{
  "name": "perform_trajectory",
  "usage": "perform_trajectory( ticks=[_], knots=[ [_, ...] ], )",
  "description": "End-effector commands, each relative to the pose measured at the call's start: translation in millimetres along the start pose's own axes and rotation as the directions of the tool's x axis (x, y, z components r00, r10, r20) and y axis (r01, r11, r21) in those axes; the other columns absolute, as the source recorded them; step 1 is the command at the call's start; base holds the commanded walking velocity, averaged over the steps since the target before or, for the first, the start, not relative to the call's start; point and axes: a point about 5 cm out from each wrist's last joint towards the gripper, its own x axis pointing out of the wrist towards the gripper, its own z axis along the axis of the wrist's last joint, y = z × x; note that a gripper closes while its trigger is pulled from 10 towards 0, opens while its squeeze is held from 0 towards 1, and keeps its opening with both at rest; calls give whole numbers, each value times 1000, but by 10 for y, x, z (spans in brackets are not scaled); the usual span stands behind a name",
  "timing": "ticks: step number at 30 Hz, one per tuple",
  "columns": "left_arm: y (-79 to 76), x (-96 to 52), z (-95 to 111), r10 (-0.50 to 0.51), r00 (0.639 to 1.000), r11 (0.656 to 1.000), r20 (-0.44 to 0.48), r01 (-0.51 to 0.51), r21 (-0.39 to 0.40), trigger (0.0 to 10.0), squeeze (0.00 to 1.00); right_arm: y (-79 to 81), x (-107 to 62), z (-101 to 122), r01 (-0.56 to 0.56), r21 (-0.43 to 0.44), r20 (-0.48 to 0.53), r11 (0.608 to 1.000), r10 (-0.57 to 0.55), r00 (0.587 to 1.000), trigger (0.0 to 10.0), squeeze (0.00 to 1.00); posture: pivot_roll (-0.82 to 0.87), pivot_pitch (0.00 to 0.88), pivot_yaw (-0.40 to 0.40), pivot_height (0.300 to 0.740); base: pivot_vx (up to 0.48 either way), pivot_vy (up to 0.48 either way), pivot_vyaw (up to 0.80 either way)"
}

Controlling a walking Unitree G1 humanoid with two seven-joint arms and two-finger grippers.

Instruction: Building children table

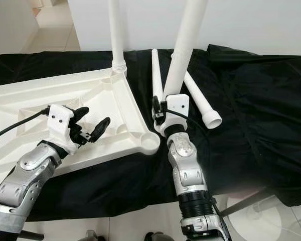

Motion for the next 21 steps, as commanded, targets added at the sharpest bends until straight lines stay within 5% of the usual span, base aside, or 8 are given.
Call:
perform_trajectory(
  ticks=[1,13,21],
  knots=[
    [-181,-1,-23,-206,979,979,-11,206,13,10000,0,22,-17,9,-18,8,7,1000,18,1000,10000,0,-24,108,-30,740,0,0,0],
    [-403,105,-67,-283,959,959,-10,283,18,10000,0,157,-39,-8,-118,-14,6,993,119,993,10000,0,-22,94,-41,740,0,0,0],
    [-574,-26,-207,-407,907,913,-103,407,-25,10000,0,260,-138,-51,-222,-26,-4,975,222,975,10000,0,-25,90,-41,740,0,0,0]
  ],
)
